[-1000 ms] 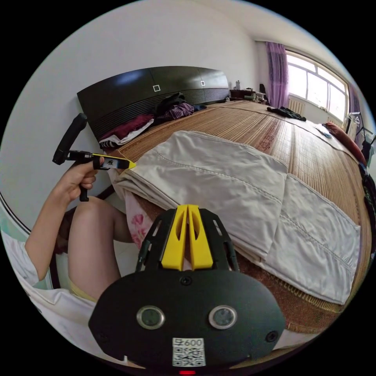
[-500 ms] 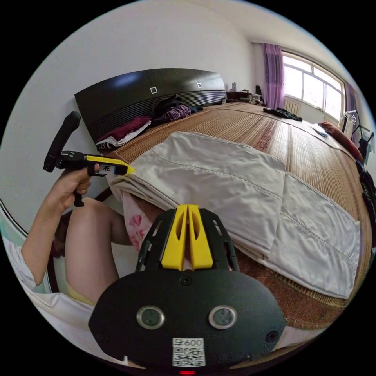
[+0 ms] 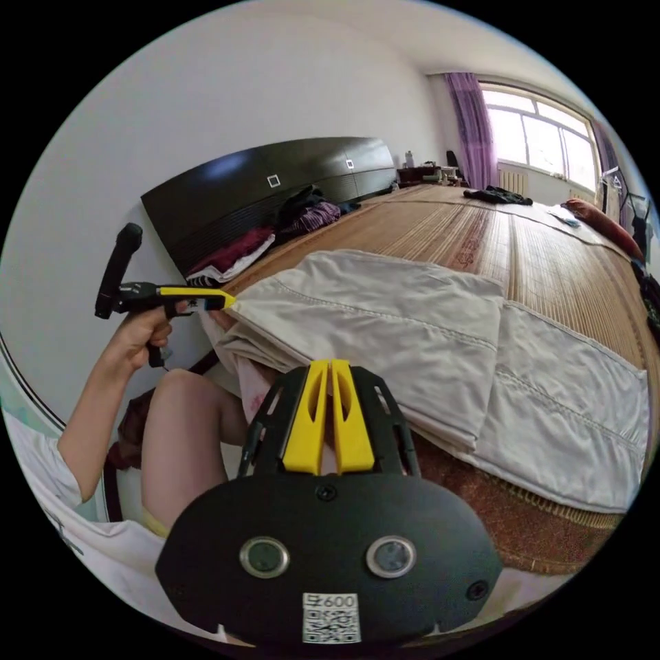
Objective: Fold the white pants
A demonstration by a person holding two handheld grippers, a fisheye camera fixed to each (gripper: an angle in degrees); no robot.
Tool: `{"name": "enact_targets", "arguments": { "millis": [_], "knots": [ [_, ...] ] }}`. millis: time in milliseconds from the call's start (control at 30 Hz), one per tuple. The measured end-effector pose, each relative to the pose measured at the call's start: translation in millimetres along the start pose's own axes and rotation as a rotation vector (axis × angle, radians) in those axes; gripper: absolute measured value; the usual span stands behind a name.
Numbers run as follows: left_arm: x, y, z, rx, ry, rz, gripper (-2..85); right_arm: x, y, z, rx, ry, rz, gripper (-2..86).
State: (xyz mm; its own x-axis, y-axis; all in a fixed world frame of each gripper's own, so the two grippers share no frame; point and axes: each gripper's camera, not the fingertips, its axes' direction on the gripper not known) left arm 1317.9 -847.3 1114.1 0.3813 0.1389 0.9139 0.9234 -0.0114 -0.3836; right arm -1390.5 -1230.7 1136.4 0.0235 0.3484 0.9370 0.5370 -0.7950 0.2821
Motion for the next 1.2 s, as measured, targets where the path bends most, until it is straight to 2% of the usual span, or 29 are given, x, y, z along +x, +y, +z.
{"name": "enact_targets", "arguments": {
  "millis": [133, 333, 400, 467, 500, 533, 633, 733, 833, 933, 1000, 1067, 1200],
  "knots": [
    [7, 11, 30, -0.048, -0.023, 0.025, 1.2, 4, -19, -26, 0.099, 0.053, 0.024, -0.8],
    [12, 24, 80, -0.089, -0.093, 0.015, 1.8, 29, -37, -15, -0.05, 0.111, 0.049, -0.8],
    [8, 28, 81, -0.11, -0.182, -0.031, 2.0, 32, -39, -45, 0.032, 0.125, 0.036, -0.8],
    [7, 38, 73, -0.104, -0.418, -0.089, 1.7, 39, -29, -121, 0.36, 0.293, -0.018, -0.5],
    [7, 41, 69, -0.082, -0.449, -0.096, 1.7, 44, -26, -139, 0.42, 0.341, -0.014, -0.4],
    [10, 47, 61, -0.026, -0.452, -0.108, 1.7, 61, -26, -169, 0.451, 0.421, 0.021, -0.1],
    [28, 54, 50, 0.088, -0.254, -0.085, 1.7, 124, -24, -231, 0.336, 0.535, 0.191, 2.6],
    [64, 55, 56, 0.169, -0.146, -0.028, 1.7, 183, 11, -298, 0.48, 0.656, 0.484, 8.3],
    [107, 53, 76, 0.182, -0.084, 0.06, 1.7, 228, 44, -343, 0.581, 0.59, 0.753, 9.6],
    [146, 54, 103, 0.17, -0.017, 0.154, 1.7, 253, 50, -345, 0.531, 0.553, 0.892, 10.4],
    [165, 60, 126, 0.163, -0.058, 0.217, 1.8, 261, 52, -341, 0.517, 0.568, 0.97, 10.2],
    [177, 71, 163, 0.066, -0.103, 0.264, 1.6, 270, 52, -336, 0.519, 0.561, 1.042, 9.1],
    [179, 103, 172, 0.18, -0.171, 0.311, 1.3, 273, 44, -345, 0.558, 0.59, 1.076, 7.7]
  ]
}}
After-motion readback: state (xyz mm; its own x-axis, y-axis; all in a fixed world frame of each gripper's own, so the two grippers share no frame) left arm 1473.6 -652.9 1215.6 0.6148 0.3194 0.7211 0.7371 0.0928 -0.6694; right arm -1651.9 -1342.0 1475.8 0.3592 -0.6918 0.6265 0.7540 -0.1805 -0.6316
